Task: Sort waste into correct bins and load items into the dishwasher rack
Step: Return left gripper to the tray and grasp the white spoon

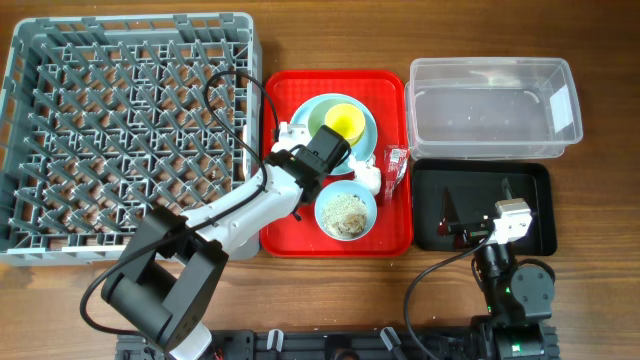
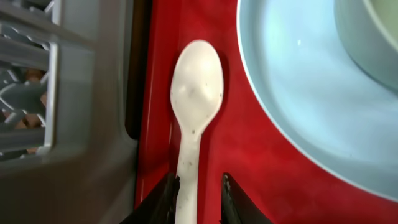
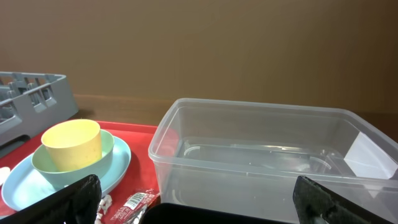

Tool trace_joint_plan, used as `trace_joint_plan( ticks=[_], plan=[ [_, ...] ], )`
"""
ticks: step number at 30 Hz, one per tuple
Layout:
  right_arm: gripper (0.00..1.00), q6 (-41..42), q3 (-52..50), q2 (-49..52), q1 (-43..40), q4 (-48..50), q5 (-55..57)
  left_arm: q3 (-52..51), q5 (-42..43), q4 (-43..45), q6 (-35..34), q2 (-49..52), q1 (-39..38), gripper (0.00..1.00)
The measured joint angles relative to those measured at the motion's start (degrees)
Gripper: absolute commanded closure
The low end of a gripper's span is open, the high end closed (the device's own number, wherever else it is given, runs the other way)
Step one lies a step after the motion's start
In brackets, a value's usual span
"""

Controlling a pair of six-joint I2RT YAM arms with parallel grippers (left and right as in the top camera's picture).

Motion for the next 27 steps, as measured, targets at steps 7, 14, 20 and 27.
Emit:
trace_joint_plan(
  ticks=[7, 14, 20, 27],
  plan=[
    [0.0, 0.0, 0.0, 0.0, 0.0, 0.0, 0.0, 0.0, -0.7, 0.8, 0.0, 0.1, 0.4, 0.76],
    [0.0, 0.0, 0.0, 0.0, 0.0, 0.0, 0.0, 0.0, -1.0, 2.1, 0.0, 4.0, 2.1, 0.73],
    [0.0, 0.0, 0.0, 0.0, 0.0, 0.0, 0.0, 0.0, -1.0, 3.0, 0.0, 5.9, 2.1, 0.73],
    [0.0, 0.0, 0.0, 0.0, 0.0, 0.0, 0.0, 0.0, 0.1, 4.3, 0.0, 6.2, 2.1, 0.86]
  ],
)
